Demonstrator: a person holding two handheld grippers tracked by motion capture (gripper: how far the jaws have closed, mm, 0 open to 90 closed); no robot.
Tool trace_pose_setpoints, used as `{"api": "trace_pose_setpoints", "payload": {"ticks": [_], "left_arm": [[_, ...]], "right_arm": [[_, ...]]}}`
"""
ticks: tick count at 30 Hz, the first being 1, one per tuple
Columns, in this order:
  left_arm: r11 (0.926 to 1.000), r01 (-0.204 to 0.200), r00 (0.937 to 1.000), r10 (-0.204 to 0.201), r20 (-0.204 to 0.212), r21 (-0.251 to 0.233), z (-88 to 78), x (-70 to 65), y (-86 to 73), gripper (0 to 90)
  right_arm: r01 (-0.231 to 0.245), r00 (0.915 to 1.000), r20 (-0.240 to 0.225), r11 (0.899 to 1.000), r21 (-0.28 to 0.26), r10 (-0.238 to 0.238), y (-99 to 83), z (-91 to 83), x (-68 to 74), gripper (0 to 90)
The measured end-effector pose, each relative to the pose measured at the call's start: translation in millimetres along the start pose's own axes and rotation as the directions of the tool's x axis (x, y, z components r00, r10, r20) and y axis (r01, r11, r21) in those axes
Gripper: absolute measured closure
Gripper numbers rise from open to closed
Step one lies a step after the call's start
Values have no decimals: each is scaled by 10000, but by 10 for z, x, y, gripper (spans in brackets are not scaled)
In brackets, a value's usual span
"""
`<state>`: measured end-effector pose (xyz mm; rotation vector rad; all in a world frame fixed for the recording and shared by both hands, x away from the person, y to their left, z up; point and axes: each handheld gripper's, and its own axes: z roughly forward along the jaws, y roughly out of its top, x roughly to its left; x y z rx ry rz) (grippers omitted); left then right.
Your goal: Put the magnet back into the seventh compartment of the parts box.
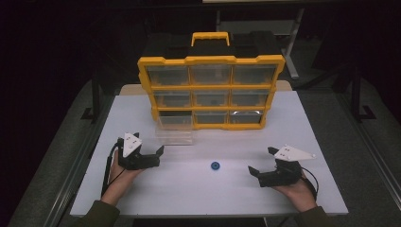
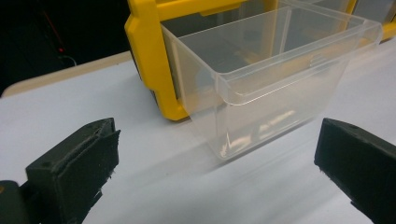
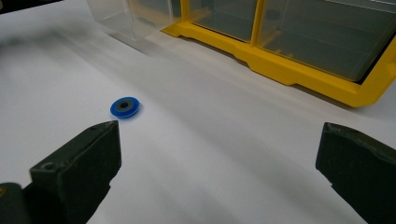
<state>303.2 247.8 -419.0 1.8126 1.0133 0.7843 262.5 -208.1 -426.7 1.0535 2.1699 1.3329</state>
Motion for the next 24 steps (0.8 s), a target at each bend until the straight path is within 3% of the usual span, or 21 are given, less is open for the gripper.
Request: {"api": "trace_pose_setpoints", "payload": {"ticks": [1, 2, 11, 13, 15, 22, 24], "left_arm": [[9990, 412, 9991, -410, 113, -176, 11, -13, -7, 0], [9987, 456, 9988, -453, 165, -220, 13, -4, -8, 0], [9992, 371, 9964, -359, 767, -144, 22, 30, -25, 0], [9999, 143, 9953, -141, 953, -16, 1, 53, -23, 0], [9996, 265, 9937, -257, 1094, -55, -20, 44, -20, 0], [9999, -27, 9906, 42, 1364, -109, -109, 24, -19, 0], [9998, 61, 9891, -37, 1475, -163, -141, 9, -36, 0]], "right_arm": [[-3, 10000, -2, 10000, 15, 3, 0, 2, 0, 0], [-6, 10000, -9, 10000, 19, 6, 0, 4, 1, 0], [-29, 10000, -10, 10000, 3, 29, -2, 2, -2, 0], [-13, 10000, -26, 10000, 11, 13, -1, 2, 2, 0], [-7, 10000, -19, 10000, 26, 7, 2, 2, 8, 0], [-8, 10000, -39, 10000, 56, 8, 3, 9, 21, 0], [13, 10000, -42, 10000, 41, -13, 3, 8, 23, 0]]}}
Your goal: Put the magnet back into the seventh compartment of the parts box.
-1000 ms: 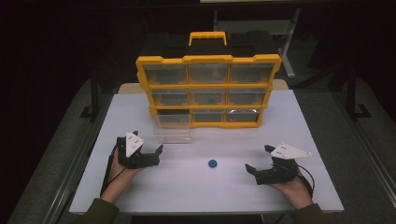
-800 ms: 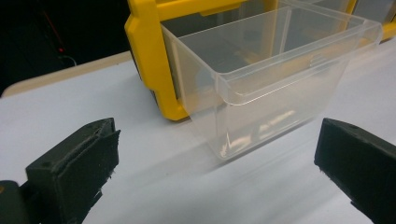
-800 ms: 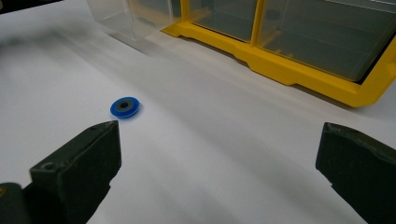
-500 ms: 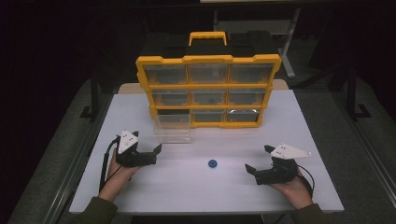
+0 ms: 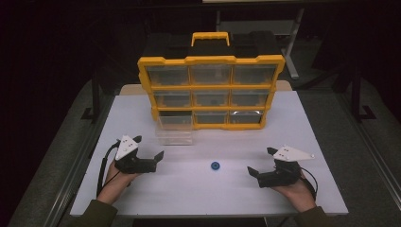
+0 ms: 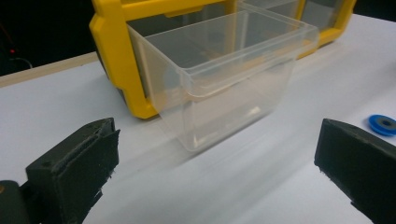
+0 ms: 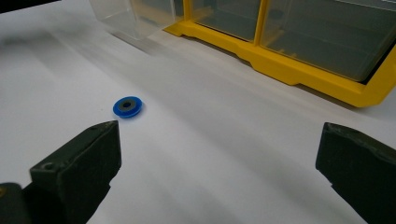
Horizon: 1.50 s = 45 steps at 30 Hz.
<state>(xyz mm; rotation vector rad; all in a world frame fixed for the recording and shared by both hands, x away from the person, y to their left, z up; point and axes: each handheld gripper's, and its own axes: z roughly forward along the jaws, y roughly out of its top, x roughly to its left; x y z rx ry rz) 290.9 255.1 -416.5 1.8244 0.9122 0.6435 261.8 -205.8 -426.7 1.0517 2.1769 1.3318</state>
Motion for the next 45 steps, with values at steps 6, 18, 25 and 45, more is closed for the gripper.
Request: {"api": "trace_pose_setpoints", "payload": {"ticks": [6, 18, 25, 45], "left_arm": [[10000, -10, 9998, 10, 206, -23, -120, 0, -74, 0], [9997, 217, 9988, -212, 430, -116, -261, 24, -163, 0], [9992, 214, 9984, -197, 527, -325, -282, -31, -199, 0], [9996, 76, 9978, -58, 659, -270, -275, -48, -238, 0]], "right_arm": [[-22, 10000, -36, 10000, 59, 23, -1, 16, -5, 0], [-39, 10000, -67, 9999, 144, 40, -5, 22, -3, 0], [7, 10000, -54, 9999, 132, -6, -9, 18, -10, 0], [177, 9980, -609, 9986, 508, -145, 92, 35, 3, 0]]}}
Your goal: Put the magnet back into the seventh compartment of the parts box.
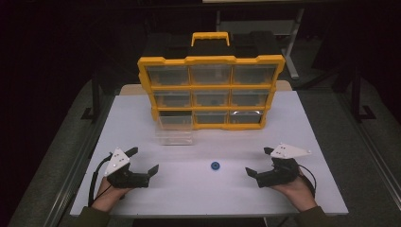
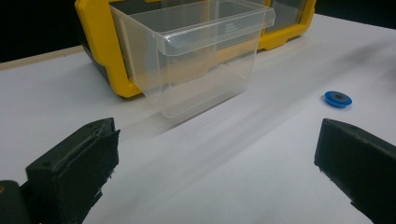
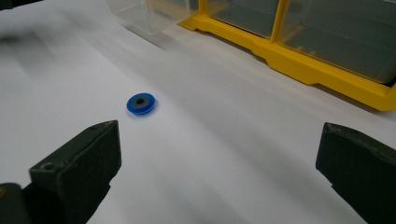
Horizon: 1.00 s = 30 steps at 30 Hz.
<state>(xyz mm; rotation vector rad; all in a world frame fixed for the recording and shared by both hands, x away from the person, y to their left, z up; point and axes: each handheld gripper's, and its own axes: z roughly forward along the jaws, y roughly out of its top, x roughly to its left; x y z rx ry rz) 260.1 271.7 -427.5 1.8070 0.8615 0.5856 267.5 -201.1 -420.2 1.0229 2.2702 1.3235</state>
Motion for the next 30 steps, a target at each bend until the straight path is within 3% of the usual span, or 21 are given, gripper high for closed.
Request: {"api": "trace_pose_setpoints", "payload": {"ticks": [5, 8, 17, 30], "left_arm": [[10000, -67, 10000, 67, 23, 31, -2, 0, -3, 0], [9998, 179, 9998, -179, 27, -104, -1, 6, -9, 0], [10000, -68, 9999, 68, 140, -2, 11, 2, -8, 0], [9999, -95, 9999, 96, 113, -42, 12, 12, -9, 0]], "right_arm": [[24, 9998, -180, 9999, 166, -21, 48, 9, -3, 0], [-29, 9992, -408, 9993, 378, 44, 81, 48, -9, 0], [149, 9975, -692, 9987, 485, -115, 190, 118, 0, 0], [183, 9958, -909, 9977, 645, -123, 288, 198, -3, 0]]}}
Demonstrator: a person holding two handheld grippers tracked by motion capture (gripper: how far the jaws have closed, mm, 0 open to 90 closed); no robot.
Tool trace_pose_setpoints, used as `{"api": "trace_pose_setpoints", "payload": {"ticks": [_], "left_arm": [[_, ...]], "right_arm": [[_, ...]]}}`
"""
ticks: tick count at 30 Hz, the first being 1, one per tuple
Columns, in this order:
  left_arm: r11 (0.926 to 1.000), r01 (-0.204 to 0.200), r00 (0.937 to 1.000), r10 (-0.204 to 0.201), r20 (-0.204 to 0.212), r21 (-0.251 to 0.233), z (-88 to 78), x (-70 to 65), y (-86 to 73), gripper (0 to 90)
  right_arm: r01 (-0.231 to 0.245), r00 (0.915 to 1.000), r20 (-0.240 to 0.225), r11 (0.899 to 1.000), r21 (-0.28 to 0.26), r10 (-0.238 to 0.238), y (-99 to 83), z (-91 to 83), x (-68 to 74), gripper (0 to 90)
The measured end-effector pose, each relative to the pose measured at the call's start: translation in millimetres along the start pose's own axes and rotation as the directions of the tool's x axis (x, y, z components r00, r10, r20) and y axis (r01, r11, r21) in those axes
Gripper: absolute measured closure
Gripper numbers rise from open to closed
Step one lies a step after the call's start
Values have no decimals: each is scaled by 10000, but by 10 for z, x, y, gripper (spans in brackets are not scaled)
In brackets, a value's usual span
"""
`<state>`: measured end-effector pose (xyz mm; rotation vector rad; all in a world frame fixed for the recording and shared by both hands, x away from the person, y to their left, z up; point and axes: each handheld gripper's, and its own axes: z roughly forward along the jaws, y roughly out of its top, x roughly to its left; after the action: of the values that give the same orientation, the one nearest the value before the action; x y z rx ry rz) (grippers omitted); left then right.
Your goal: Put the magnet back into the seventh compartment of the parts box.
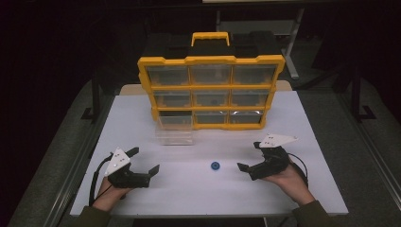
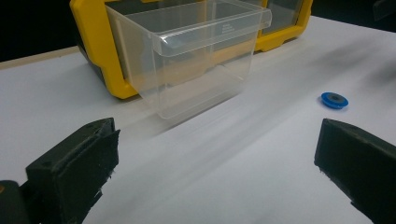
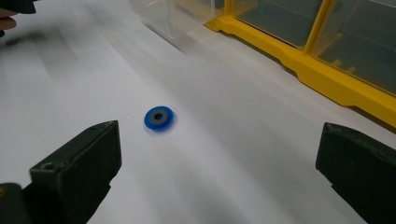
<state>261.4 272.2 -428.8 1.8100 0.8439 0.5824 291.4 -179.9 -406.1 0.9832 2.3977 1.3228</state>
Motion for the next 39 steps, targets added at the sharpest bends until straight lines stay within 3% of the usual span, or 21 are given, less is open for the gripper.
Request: {"api": "trace_pose_setpoints", "payload": {"ticks": [7, 29, 39], "left_arm": [[9997, 241, 9997, -241, -57, -68, 4, -25, 2, 0], [10000, 17, 10000, -17, -25, -25, 2, -15, 9, 0], [9998, 119, 9999, -119, 31, -138, 5, -23, 10, 0]], "right_arm": [[-8, 9998, -211, 10000, 33, 9, 56, 54, -2, 0], [304, 9970, -723, 9993, 229, -287, 281, 214, 9, 0], [501, 9946, -935, 9978, 423, -460, 345, 304, 37, 0]]}}
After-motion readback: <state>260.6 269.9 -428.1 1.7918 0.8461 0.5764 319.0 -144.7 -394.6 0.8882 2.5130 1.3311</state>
